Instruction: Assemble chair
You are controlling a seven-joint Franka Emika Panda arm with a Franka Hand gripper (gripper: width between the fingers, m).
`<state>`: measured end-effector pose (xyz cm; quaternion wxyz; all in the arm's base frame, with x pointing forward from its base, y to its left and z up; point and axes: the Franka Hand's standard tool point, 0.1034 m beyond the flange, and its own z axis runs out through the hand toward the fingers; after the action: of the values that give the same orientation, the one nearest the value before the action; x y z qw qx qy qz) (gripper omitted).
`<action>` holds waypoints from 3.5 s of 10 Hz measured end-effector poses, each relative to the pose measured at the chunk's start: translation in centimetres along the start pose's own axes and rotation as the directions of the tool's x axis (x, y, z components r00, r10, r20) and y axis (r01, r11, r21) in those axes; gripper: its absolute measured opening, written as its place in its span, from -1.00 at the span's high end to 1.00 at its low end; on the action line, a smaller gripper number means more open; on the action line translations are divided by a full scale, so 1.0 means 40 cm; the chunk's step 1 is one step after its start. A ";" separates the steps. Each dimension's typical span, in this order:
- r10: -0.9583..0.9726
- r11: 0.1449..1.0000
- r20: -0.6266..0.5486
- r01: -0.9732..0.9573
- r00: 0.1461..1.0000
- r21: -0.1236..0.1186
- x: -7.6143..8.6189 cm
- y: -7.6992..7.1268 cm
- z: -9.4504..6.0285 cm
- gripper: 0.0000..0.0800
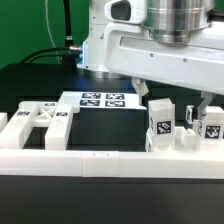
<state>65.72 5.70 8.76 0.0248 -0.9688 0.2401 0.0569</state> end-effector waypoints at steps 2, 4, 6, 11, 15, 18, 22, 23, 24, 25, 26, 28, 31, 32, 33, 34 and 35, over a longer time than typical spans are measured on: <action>-0.175 0.985 -0.025 0.175 0.984 0.004 0.009 0.001 0.004 -0.62; -0.324 0.946 -0.025 0.324 0.946 0.000 0.014 0.009 0.004 -0.62; -0.451 0.892 -0.025 0.451 0.892 -0.004 0.018 0.016 0.004 -0.62; -0.476 0.880 -0.024 0.476 0.879 -0.010 0.019 0.019 0.005 0.29; -0.369 0.929 -0.043 0.369 0.928 -0.009 0.018 0.017 0.005 0.29; 0.004 1.000 -0.098 -0.003 0.995 0.012 0.008 0.023 0.006 0.29; 0.235 0.972 -0.105 -0.232 0.966 0.035 0.010 0.026 0.007 0.28; 0.328 0.945 -0.101 -0.325 0.939 0.044 0.010 0.027 0.007 0.28; 0.453 0.891 -0.093 -0.448 0.887 0.067 0.008 0.031 0.007 0.28; 0.564 0.825 -0.093 -0.555 0.821 0.104 0.002 0.036 0.009 0.28; 0.671 0.740 -0.092 -0.658 0.735 0.137 -0.007 0.033 0.012 0.28; 0.813 0.582 -0.084 -0.794 0.577 0.179 -0.016 0.028 0.013 0.28; 0.848 0.529 -0.069 -0.828 0.526 0.184 -0.017 0.028 0.013 0.28; 0.821 0.570 -0.077 -0.803 0.566 0.174 -0.018 0.029 0.014 0.28; 0.763 0.646 -0.093 -0.749 0.640 0.147 -0.020 0.027 0.012 -0.16; 0.690 0.724 -0.115 -0.678 0.715 0.129 -0.018 0.017 0.010 -0.46; 0.669 0.743 -0.117 -0.657 0.734 0.130 -0.018 0.019 0.013 -0.57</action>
Offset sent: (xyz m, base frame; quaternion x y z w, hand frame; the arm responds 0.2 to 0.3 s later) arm -0.0034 -0.0044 -0.0002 0.0140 -0.0041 -0.2004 0.9796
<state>64.71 5.41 8.33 0.0226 -0.8191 0.5727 -0.0236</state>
